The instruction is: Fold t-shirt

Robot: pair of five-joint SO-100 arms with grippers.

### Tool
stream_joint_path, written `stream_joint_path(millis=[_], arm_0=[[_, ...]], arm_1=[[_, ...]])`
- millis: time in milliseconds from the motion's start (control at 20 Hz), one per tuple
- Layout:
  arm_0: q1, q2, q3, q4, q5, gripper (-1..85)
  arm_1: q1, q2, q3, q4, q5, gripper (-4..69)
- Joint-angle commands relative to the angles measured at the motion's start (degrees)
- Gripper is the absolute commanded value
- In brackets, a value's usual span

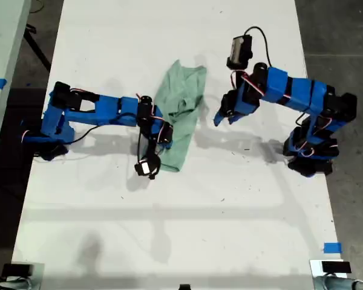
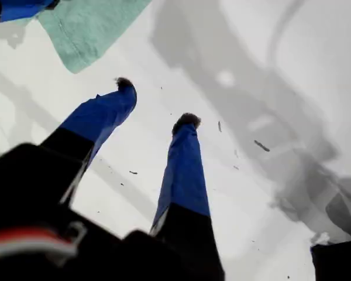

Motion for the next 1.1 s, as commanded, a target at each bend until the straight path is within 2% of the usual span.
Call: stream_joint_path(millis=[0, 100, 300, 450, 650, 850, 1050], arm_0=[[-2.1, -4.7, -11.9, 4.3, 0.9, 7.8], [-3.5, -3.1, -14.0, 9.8, 1.9, 20.2], [-5.0, 10.0, -11.7, 21.1, 6.5, 23.1], [-4.1, 19.8, -8.3, 26.1, 7.6, 22.8], [-0.9, 33.6, 7.5, 26.2, 6.7, 22.4], [5.9, 46.0, 25.8, 22.7, 1.3, 22.0], [12.1, 52.7, 34.9, 19.0, -3.9, 21.4]], arm_1=[[-1.2, 4.0, 0.0, -2.6, 0.7, 18.1], [-1.9, 4.0, 1.1, -3.4, 0.9, 18.1], [-4.0, 4.0, 4.5, -6.0, 1.1, 18.1], [-6.1, 4.0, 6.5, -6.7, 1.5, 18.1], [-11.4, 4.1, 7.6, -8.7, 3.2, 18.1], [-17.9, 4.0, 7.6, -10.5, 7.5, 18.1], [-22.4, 3.1, 7.5, -13.0, 12.0, 17.5]])
